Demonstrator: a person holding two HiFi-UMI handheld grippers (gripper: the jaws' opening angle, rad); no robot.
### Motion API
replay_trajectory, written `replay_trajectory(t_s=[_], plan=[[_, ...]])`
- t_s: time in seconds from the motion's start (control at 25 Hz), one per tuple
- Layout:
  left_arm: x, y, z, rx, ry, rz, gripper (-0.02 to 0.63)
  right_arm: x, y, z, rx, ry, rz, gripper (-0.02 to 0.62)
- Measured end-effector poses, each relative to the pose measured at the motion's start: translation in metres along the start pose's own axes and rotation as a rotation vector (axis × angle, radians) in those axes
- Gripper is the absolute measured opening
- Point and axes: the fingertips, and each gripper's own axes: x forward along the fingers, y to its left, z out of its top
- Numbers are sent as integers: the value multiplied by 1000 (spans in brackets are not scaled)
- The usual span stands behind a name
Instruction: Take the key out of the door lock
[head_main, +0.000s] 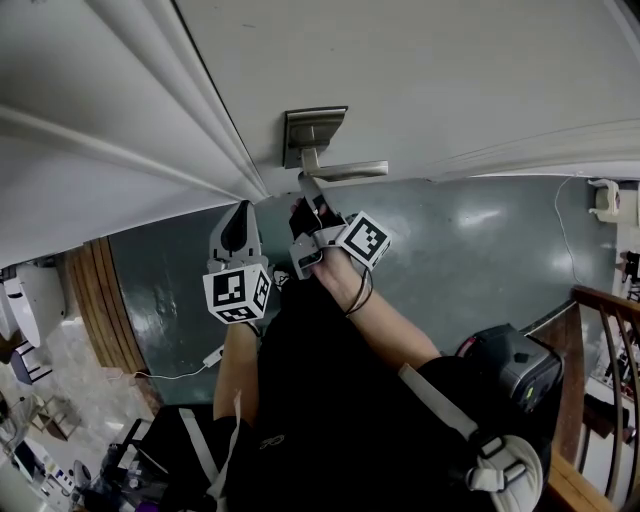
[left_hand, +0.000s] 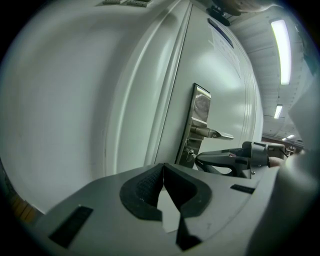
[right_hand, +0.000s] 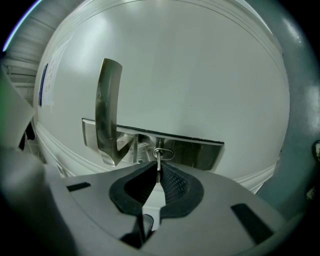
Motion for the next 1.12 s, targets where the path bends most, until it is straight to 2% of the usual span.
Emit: replay_trajectory(t_s=[0.36,0.56,0.72,1.12], plan=[[3,-3,1,5,5,-14,23,1,4,0,-31,-4,14,29],[6,-2,0,5,14,-12,23,-7,1,-7,3,9,12,29],[6,-2,5,11,3,-13,23,-12,2,-7,-17,9,25,29],[-2,-5,-8,6,17,-13,23,-13,-6,-6,-31,23,-6,31]])
